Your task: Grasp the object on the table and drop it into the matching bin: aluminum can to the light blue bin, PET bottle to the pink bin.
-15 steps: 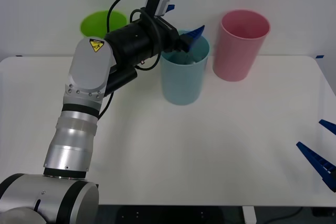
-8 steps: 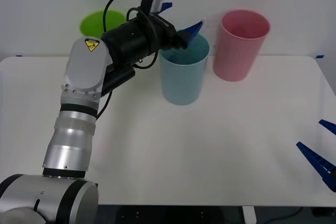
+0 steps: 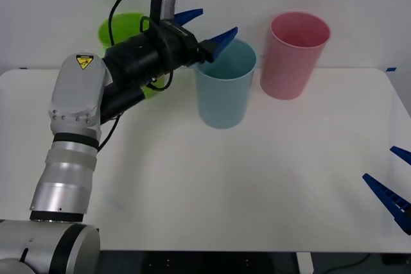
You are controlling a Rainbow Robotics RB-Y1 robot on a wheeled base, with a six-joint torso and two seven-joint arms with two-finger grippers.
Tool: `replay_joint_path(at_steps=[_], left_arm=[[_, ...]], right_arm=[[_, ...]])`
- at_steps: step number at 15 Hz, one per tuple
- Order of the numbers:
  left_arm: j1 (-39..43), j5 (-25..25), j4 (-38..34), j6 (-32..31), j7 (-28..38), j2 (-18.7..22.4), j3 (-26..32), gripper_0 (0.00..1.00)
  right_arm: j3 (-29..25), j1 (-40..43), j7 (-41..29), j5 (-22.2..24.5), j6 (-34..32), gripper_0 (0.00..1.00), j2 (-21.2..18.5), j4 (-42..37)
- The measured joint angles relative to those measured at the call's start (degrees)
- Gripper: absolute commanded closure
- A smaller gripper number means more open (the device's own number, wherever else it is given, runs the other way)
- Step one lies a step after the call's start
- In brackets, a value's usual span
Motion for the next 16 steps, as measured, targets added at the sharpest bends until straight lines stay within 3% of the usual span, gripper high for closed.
replay_joint_path(at_steps=[7, 11, 16], left_arm=[[6.0, 17.9, -1.2, -4.4, -2.6, 11.7, -2.6, 0.00], [12.7, 23.3, -6.2, -6.5, -4.0, 15.9, -0.5, 0.00], [21.8, 25.8, -12.0, -11.2, -6.0, 17.9, 7.2, 0.00]], right_arm=[[0.0, 0.0, 0.0, 0.0, 0.0, 0.00, 0.0, 0.0], [0.0, 0.0, 0.0, 0.0, 0.0, 0.00, 0.0, 0.0], [0.0, 0.0, 0.0, 0.0, 0.0, 0.00, 0.0, 0.0]])
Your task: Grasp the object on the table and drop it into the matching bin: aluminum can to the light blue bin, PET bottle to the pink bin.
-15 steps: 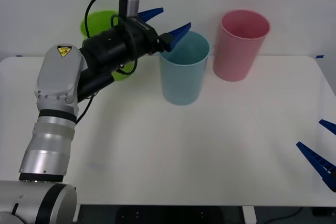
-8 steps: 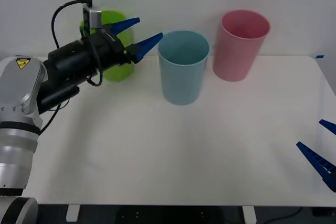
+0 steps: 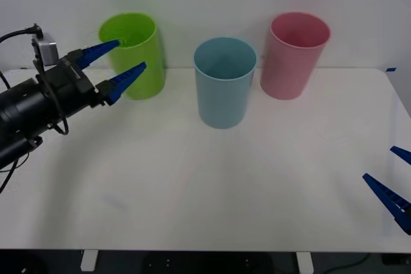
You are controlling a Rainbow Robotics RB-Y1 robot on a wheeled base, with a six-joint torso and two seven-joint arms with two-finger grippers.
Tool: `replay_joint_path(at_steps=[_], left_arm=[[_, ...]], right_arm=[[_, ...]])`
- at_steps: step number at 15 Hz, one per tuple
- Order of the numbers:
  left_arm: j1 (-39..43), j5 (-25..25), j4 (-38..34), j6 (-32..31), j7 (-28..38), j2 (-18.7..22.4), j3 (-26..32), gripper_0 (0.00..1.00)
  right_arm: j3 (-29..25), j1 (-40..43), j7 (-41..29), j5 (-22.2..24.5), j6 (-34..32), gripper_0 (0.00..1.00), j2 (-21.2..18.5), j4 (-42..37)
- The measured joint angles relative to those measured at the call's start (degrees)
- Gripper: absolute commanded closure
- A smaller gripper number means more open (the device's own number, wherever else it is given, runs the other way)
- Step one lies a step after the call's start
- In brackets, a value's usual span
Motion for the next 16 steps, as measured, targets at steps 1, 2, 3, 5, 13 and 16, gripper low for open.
replay_joint_path(at_steps=[1, 2, 3, 5, 13, 16], left_arm=[[1.8, 0.0, -1.2, -0.9, -0.3, 0.0, 1.8, 0.00], [3.5, 0.0, -2.4, -1.4, -0.5, 0.0, 3.2, 0.00], [5.5, 0.1, -3.7, -1.9, -0.7, 0.2, 4.7, 0.00], [9.0, 0.3, -6.4, -2.9, -1.0, 0.4, 7.3, 0.00], [21.1, 5.4, -10.0, -3.7, -2.5, 4.6, 13.3, 0.00], [25.3, 7.5, -10.5, -3.9, -3.1, 5.2, 15.6, 0.00]], right_arm=[[0.0, 0.0, 0.0, 0.0, 0.0, 0.00, 0.0, 0.0], [0.0, 0.0, 0.0, 0.0, 0.0, 0.00, 0.0, 0.0], [0.0, 0.0, 0.0, 0.0, 0.0, 0.00, 0.0, 0.0], [0.0, 0.0, 0.0, 0.0, 0.0, 0.00, 0.0, 0.0], [0.0, 0.0, 0.0, 0.0, 0.0, 0.00, 0.0, 0.0], [0.0, 0.0, 0.0, 0.0, 0.0, 0.00, 0.0, 0.0]])
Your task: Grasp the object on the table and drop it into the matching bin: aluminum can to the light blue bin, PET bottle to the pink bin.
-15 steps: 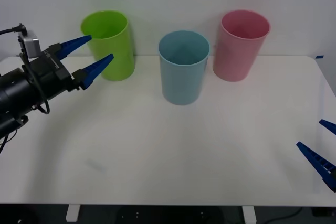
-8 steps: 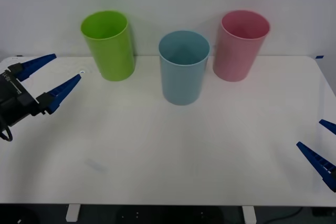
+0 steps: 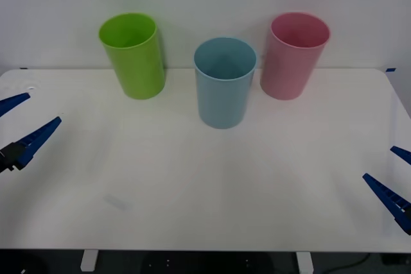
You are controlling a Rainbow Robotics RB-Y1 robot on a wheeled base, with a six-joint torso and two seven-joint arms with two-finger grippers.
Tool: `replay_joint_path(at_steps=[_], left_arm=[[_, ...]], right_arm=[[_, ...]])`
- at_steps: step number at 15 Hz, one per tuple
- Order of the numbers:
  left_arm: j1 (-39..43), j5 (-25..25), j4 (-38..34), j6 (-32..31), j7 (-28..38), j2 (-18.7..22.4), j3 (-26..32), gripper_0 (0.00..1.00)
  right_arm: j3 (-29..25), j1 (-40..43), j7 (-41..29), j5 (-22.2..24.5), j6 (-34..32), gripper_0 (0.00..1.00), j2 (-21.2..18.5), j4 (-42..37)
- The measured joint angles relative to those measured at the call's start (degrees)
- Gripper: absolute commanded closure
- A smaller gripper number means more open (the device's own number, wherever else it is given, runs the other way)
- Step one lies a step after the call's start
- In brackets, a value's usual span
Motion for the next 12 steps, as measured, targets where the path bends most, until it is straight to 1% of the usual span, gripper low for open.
replay_joint_path(at_steps=[6, 12], left_arm=[[7.5, 4.4, -1.9, 0.0, -0.7, 0.0, 3.6, 0.00], [11.2, 6.8, -1.9, 0.1, -1.5, 0.0, 4.8, 0.00]], right_arm=[[0.0, 0.0, 0.0, 0.0, 0.0, 0.00, 0.0, 0.0], [0.0, 0.0, 0.0, 0.0, 0.0, 0.00, 0.0, 0.0]])
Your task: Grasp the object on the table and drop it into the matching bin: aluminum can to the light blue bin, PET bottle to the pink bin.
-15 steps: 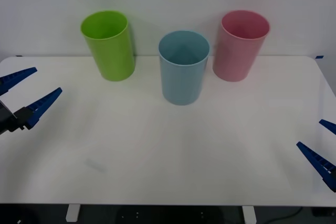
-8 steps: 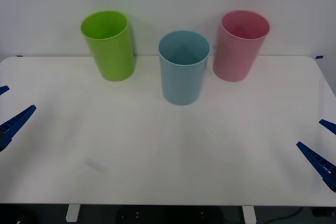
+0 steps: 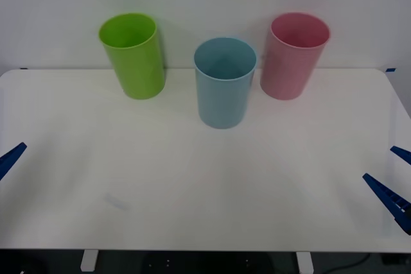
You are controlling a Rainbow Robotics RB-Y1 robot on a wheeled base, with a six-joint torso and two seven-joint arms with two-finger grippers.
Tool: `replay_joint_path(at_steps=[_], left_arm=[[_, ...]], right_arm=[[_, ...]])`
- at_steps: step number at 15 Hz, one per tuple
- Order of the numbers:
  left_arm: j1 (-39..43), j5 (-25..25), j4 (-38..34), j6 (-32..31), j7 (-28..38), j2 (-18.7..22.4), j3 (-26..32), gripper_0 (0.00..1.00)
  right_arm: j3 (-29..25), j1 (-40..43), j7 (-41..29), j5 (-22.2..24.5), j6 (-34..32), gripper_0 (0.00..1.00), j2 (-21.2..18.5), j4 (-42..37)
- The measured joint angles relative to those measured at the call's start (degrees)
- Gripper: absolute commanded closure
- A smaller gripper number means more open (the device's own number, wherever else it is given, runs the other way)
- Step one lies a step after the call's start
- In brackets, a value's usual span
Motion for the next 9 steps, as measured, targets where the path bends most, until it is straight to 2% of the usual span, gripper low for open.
replay_joint_path(at_steps=[9], left_arm=[[2.0, -0.2, 0.1, -0.1, -2.2, 0.0, 0.9, 0.00]], right_arm=[[0.0, 0.0, 0.0, 0.0, 0.0, 0.00, 0.0, 0.0]])
